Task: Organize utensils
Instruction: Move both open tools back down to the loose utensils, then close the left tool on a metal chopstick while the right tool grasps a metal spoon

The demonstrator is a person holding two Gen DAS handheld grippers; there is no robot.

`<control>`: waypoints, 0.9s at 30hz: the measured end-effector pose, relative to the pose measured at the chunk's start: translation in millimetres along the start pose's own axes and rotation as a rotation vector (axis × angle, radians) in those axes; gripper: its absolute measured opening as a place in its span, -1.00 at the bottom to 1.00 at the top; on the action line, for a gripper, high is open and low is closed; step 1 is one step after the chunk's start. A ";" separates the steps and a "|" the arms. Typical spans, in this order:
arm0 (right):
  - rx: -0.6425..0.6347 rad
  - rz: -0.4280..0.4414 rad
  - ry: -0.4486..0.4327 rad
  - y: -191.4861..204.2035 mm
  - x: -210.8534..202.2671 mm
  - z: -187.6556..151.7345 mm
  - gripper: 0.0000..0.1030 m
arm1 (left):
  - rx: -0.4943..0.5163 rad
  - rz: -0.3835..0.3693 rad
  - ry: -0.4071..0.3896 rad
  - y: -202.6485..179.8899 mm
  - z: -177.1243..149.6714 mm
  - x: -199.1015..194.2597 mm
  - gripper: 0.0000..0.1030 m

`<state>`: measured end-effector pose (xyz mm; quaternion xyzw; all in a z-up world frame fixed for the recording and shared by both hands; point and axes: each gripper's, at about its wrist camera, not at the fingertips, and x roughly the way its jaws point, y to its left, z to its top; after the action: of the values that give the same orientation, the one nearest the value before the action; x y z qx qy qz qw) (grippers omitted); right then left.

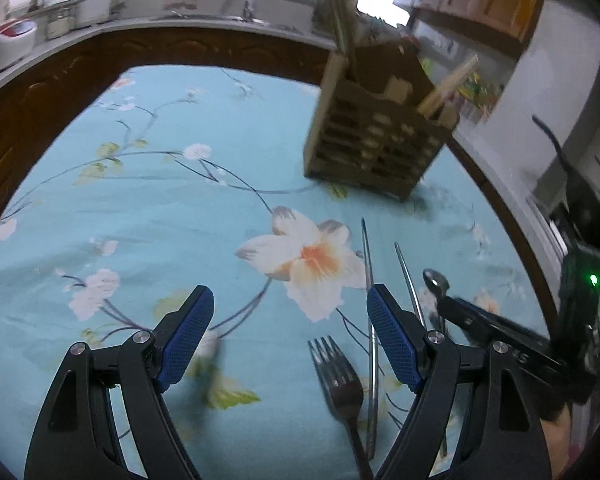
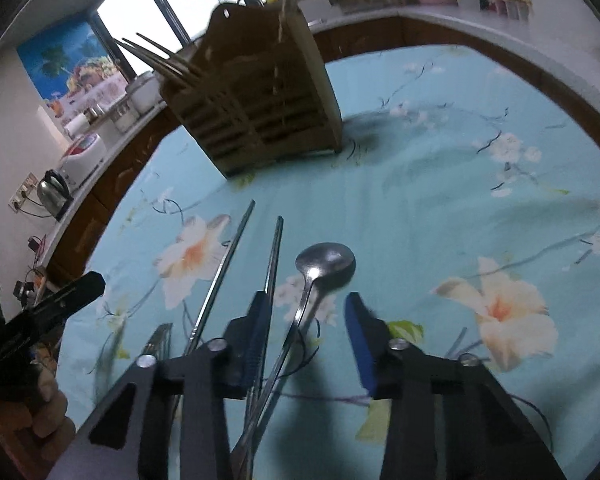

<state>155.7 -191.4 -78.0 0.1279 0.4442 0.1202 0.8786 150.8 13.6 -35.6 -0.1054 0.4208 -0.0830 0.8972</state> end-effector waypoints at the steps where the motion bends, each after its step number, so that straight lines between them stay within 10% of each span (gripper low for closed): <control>1: -0.010 -0.002 0.011 0.7 4.6 0.7 -0.36 | 0.012 0.000 0.012 -3.6 1.0 4.4 0.57; 3: -0.042 -0.013 0.008 4.1 8.3 3.4 -0.85 | 0.039 -0.007 0.034 -11.7 3.7 12.4 0.56; 22: 0.078 0.044 -0.154 -41.1 -34.5 22.2 -0.96 | 0.290 0.013 0.174 -89.1 35.5 102.6 -0.85; 27: 0.084 0.052 -0.165 -39.5 -34.6 25.9 -0.96 | 0.291 -0.016 0.181 -88.5 39.8 103.8 -0.91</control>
<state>160.6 -242.7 -50.4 0.1854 0.3717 0.1135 0.9026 241.8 -91.6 -64.4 0.0301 0.4825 -0.1590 0.8608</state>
